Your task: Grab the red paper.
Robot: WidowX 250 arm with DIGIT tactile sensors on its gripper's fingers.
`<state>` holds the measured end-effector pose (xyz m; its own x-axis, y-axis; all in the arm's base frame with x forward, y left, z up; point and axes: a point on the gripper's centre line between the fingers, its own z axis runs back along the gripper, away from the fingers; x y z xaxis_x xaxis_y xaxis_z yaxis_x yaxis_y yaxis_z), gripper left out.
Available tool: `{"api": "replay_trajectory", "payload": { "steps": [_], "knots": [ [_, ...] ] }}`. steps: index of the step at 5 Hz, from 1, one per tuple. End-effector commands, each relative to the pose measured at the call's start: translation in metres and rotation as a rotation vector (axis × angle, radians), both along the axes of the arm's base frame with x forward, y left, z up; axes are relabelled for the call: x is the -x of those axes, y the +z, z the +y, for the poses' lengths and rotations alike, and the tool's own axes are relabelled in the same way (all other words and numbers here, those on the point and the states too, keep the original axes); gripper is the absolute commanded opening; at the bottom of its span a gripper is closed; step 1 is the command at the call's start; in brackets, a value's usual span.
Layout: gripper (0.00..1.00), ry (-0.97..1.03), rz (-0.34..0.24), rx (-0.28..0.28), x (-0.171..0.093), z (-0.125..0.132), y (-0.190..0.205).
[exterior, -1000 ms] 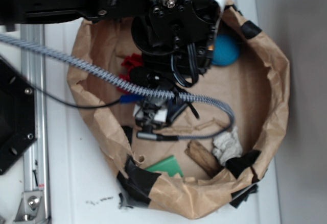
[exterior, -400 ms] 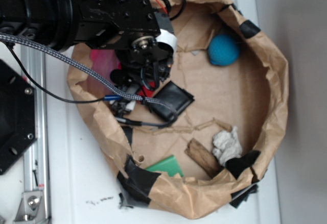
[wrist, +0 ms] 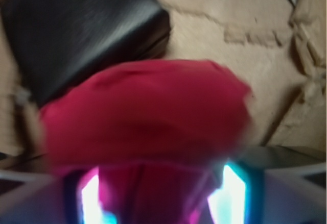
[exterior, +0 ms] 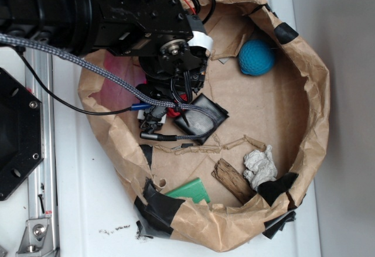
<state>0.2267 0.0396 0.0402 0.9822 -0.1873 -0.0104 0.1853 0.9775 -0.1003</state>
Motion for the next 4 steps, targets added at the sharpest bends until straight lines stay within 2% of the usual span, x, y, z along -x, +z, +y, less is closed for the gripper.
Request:
{"api": "replay_trajectory", "payload": {
  "steps": [1,2,3,4],
  "knots": [
    [0.0,0.01,-0.207,-0.133,-0.03,-0.02,0.112],
    [0.0,0.041,-0.248,-0.109,-0.032,-0.025,0.144],
    [0.0,0.059,-0.225,-0.127,-0.031,-0.024,0.149],
    [1.0,0.099,-0.175,-0.075,-0.025,-0.013,0.136]
  ]
}}
